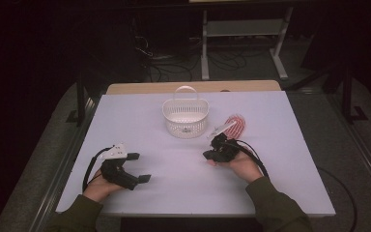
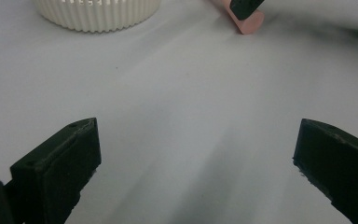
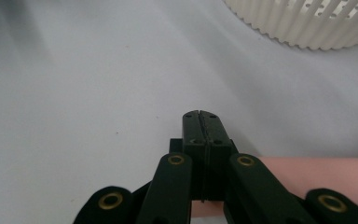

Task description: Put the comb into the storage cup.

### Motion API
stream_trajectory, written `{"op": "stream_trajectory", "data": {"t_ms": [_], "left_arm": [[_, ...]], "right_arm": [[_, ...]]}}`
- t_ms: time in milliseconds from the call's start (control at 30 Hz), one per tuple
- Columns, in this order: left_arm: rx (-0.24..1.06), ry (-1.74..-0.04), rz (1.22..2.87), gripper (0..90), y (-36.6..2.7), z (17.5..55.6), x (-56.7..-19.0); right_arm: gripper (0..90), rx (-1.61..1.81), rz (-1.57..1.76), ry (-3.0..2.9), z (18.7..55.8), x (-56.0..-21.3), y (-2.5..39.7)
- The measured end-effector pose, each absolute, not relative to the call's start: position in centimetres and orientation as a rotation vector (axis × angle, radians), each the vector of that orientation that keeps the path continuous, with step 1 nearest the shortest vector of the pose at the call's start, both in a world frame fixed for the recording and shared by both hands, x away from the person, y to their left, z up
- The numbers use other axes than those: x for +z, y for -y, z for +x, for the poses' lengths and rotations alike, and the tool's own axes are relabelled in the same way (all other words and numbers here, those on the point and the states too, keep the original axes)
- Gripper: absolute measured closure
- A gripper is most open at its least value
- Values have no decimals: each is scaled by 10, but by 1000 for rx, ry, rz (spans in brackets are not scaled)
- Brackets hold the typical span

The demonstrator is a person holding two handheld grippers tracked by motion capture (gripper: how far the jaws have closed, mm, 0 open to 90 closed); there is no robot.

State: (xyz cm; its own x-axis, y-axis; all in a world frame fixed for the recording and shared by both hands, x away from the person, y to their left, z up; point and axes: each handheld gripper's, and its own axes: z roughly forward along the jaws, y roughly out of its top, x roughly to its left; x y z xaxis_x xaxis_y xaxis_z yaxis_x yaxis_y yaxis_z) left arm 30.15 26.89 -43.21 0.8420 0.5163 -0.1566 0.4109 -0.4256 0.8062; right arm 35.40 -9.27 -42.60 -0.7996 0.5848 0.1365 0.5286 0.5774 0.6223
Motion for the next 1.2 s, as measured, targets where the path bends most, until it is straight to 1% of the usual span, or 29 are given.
{"op": "stream_trajectory", "data": {"t_ms": [1200], "left_arm": [[142,-682,2073,3,-269,302,-432]], "right_arm": [[893,1006,1005,-2709,333,-422,116]]}}
